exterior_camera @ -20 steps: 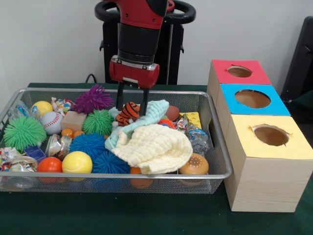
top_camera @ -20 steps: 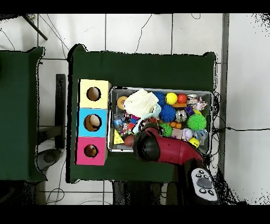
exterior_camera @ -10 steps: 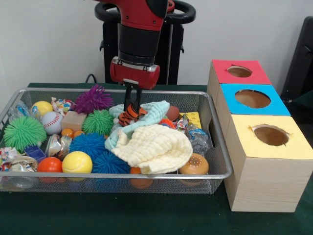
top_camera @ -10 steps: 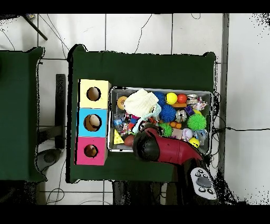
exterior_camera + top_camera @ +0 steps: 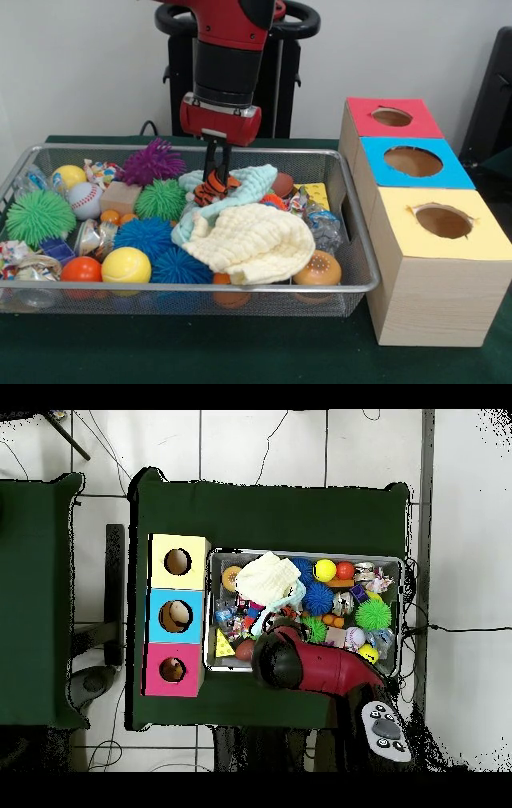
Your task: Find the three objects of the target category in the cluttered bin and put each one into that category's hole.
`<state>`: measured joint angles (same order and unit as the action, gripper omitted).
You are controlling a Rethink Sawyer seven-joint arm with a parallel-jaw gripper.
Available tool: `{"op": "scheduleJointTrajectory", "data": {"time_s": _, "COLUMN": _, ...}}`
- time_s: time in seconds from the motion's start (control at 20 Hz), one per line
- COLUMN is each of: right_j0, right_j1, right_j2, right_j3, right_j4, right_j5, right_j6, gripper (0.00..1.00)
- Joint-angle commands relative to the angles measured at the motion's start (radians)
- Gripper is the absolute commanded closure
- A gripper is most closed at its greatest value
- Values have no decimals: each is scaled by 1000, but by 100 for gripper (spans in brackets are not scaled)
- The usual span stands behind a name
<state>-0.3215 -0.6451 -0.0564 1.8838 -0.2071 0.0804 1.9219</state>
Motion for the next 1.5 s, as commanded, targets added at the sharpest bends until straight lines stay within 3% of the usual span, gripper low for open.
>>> {"op": "scheduleJointTrajectory", "data": {"time_s": 0.05, "right_j0": -4, "right_j1": 29, "right_j2": 31, "right_j3": -69, "right_j4": 27, "right_j5": 3, "right_j6": 122, "gripper": 100}}
{"op": "scheduleJointTrajectory", "data": {"time_s": 0.5, "right_j0": -6, "right_j1": 25, "right_j2": 32, "right_j3": -63, "right_j4": 32, "right_j5": 2, "right_j6": 129, "gripper": 100}}
{"op": "scheduleJointTrajectory", "data": {"time_s": 1.05, "right_j0": 10, "right_j1": -161, "right_j2": 49, "right_j3": 49, "right_j4": 69, "right_j5": 182, "right_j6": 120, "gripper": 100}}
{"op": "scheduleJointTrajectory", "data": {"time_s": 1.5, "right_j0": -25, "right_j1": -220, "right_j2": 54, "right_j3": 151, "right_j4": 56, "right_j5": 152, "right_j6": 120, "gripper": 100}}
